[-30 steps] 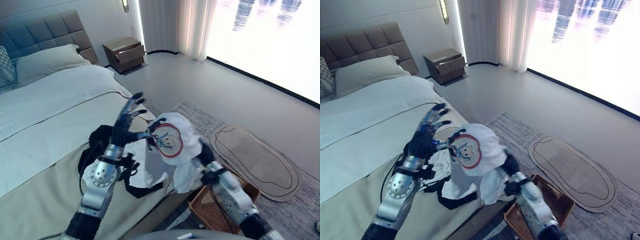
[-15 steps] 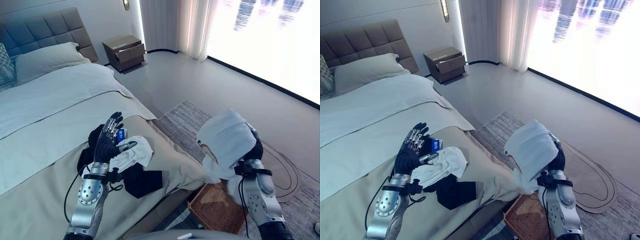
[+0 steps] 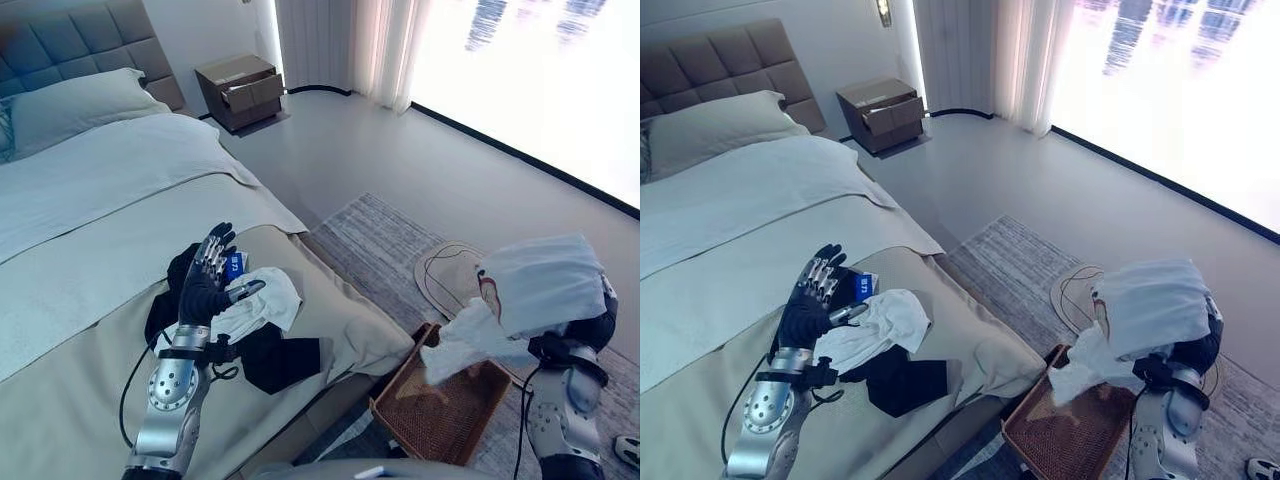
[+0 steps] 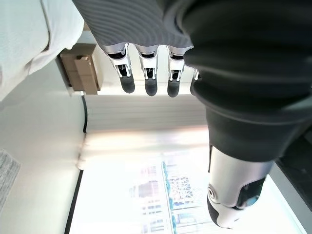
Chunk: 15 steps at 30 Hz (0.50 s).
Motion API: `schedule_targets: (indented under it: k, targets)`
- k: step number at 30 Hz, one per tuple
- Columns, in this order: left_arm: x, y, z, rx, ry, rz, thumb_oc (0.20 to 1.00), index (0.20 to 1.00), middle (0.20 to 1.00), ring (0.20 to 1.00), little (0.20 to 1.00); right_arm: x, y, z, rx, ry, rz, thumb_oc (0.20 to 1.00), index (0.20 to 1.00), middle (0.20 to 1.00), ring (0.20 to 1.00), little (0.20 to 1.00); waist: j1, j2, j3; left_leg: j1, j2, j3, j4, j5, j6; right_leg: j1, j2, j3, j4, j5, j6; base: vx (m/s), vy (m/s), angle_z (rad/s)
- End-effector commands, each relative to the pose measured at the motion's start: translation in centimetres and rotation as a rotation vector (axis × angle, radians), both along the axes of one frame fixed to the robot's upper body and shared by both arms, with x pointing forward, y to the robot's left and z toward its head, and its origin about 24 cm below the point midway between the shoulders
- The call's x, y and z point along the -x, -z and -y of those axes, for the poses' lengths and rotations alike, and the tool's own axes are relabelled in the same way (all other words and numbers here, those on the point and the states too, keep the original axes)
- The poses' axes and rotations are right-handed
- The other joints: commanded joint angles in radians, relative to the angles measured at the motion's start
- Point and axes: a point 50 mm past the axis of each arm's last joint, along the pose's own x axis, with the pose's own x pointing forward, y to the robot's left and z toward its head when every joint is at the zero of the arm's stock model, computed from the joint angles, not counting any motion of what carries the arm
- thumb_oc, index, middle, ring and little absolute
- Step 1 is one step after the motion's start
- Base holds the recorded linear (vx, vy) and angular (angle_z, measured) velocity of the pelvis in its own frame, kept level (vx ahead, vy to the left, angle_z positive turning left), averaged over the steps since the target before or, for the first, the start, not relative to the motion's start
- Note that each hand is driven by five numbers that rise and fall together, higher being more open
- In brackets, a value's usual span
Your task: Pick up clothes into the bucket
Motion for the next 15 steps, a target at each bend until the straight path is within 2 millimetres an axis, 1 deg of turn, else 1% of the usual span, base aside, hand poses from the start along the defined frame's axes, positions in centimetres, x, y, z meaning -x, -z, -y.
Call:
schedule_targets:
  k: [1,2,4,5,6,7,8,9,10,11,12,13,14,15]
  targets:
    - [0.6,-0.4,-2.2,-0.035,-0.108,0.041,1.000,1.000,1.000,1.000,1.000,-1.0,-2.2,1.2,0.121,0.042,0.056,0.200,0.200,0.200,0.200,0.200,-0.037,-0.047,0.003,-0.059,0.001,0.014,0.085,-0.055,0.032,-0.054,-0.050,0.054,0.094,0.016,0.026,0.00,-0.011,-0.13]
    - [0.6,-0.4,-2.2,-0.035,-0.108,0.041,1.000,1.000,1.000,1.000,1.000,-1.0,-2.2,1.2,0.121,0.042,0.057,0.200,0.200,0.200,0.200,0.200,-0.037,-0.047,0.003,-0.059,0.001,0.014,0.087,-0.057,0.033,-0.054,-0.050,0.054,0.096,0.015,0.026,-0.01,-0.020,-0.20]
    - [0.9,0.2,-2.6,-0.043,-0.131,0.018,1.000,1.000,1.000,1.000,1.000,-1.1,-2.0,1.3,0.121,0.049,0.036,0.200,0.200,0.200,0.200,0.200,-0.042,-0.043,0.027,-0.070,-0.003,0.022,0.115,-0.067,0.036,-0.067,-0.058,0.064,0.116,0.011,0.028,-0.05,-0.014,-0.21]
    - [0.9,0.4,-2.6,-0.047,-0.133,0.009,1.000,1.000,1.000,1.000,1.000,-1.6,-2.0,1.3,0.122,0.042,0.031,0.200,0.200,0.200,0.200,0.200,-0.043,-0.035,0.052,-0.086,-0.005,0.033,0.144,-0.076,0.037,-0.085,-0.065,0.074,0.131,0.012,0.032,-0.07,-0.005,-0.20]
    - [0.9,0.4,-2.6,-0.047,-0.134,0.011,1.000,1.000,1.000,1.000,1.000,-1.6,-2.0,1.3,0.123,0.042,0.032,0.200,0.200,0.200,0.200,0.200,-0.042,-0.035,0.052,-0.088,-0.005,0.035,0.147,-0.078,0.038,-0.088,-0.065,0.076,0.133,0.011,0.032,-0.14,0.023,-0.24]
    - [0.8,0.2,-2.6,-0.041,-0.131,0.022,1.000,1.000,1.000,1.000,1.000,-2.7,-2.4,1.0,0.137,0.030,0.034,0.200,0.200,0.200,0.200,0.200,-0.040,-0.024,0.087,-0.118,-0.005,0.048,0.180,-0.087,0.040,-0.122,-0.072,0.090,0.151,0.012,0.034,-0.10,0.025,-0.23]
    - [0.8,0.1,-2.6,-0.041,-0.132,0.023,1.000,1.000,1.000,1.000,1.000,-2.8,-2.5,1.0,0.138,0.029,0.035,0.200,0.200,0.200,0.200,0.200,-0.039,-0.023,0.087,-0.121,-0.005,0.050,0.185,-0.089,0.040,-0.127,-0.071,0.093,0.154,0.011,0.035,-0.17,0.033,-0.30]
    - [0.8,-0.3,-2.5,-0.033,-0.127,0.046,1.000,1.000,1.000,1.000,1.000,-3.6,-2.8,0.6,0.147,0.005,0.041,0.200,0.200,0.200,0.200,0.200,-0.038,-0.016,0.121,-0.153,-0.001,0.058,0.217,-0.095,0.042,-0.164,-0.076,0.105,0.181,0.010,0.033,-0.09,0.013,-0.27]
    - [0.7,-0.3,-2.6,-0.033,-0.128,0.049,1.000,1.000,1.000,1.000,1.000,-3.7,-2.9,0.6,0.147,0.005,0.043,0.200,0.200,0.200,0.200,0.200,-0.036,-0.015,0.120,-0.161,0.000,0.061,0.224,-0.098,0.043,-0.174,-0.076,0.109,0.188,0.008,0.033,-0.18,0.019,-0.36]
    - [0.6,-0.9,-2.4,-0.035,-0.116,0.076,1.000,1.000,1.000,1.000,1.000,-4.5,-3.0,0.4,0.157,-0.005,0.030,0.200,0.200,0.200,0.200,0.200,-0.034,-0.006,0.160,-0.197,0.002,0.062,0.264,-0.105,0.046,-0.216,-0.082,0.114,0.232,0.004,0.028,-0.10,0.010,-0.26]
    - [0.6,-1.0,-2.4,-0.034,-0.117,0.078,1.000,1.000,1.000,1.000,1.000,-4.5,-3.0,0.3,0.158,-0.005,0.032,0.200,0.200,0.200,0.200,0.200,-0.034,-0.005,0.158,-0.206,0.002,0.063,0.273,-0.109,0.046,-0.226,-0.082,0.117,0.240,0.000,0.028,-0.22,-0.003,-0.20]
    - [0.5,-1.6,-2.5,-0.036,-0.116,0.111,1.000,1.000,1.000,1.000,1.000,-5.1,-3.1,0.1,0.150,-0.002,0.036,0.200,0.200,0.200,0.200,0.200,-0.036,0.000,0.202,-0.254,0.008,0.063,0.325,-0.117,0.045,-0.275,-0.089,0.124,0.284,-0.005,0.024,-0.13,-0.010,-0.05]
    - [0.4,-1.6,-2.5,-0.036,-0.117,0.114,1.000,1.000,1.000,1.000,1.000,-5.2,-3.2,0.1,0.150,-0.002,0.039,0.200,0.200,0.200,0.200,0.200,-0.036,0.001,0.199,-0.266,0.009,0.063,0.337,-0.121,0.045,-0.286,-0.089,0.125,0.293,-0.008,0.024,-0.21,-0.025,-0.04]
    - [0.2,-2.1,-2.5,-0.034,-0.120,0.135,1.000,1.000,1.000,1.000,1.000,-6.1,-2.9,0.1,0.107,0.016,0.037,0.200,0.200,0.200,0.200,0.200,-0.035,0.008,0.226,-0.315,0.009,0.064,0.386,-0.134,0.046,-0.337,-0.093,0.135,0.338,-0.020,0.016,-0.09,-0.013,-0.01]
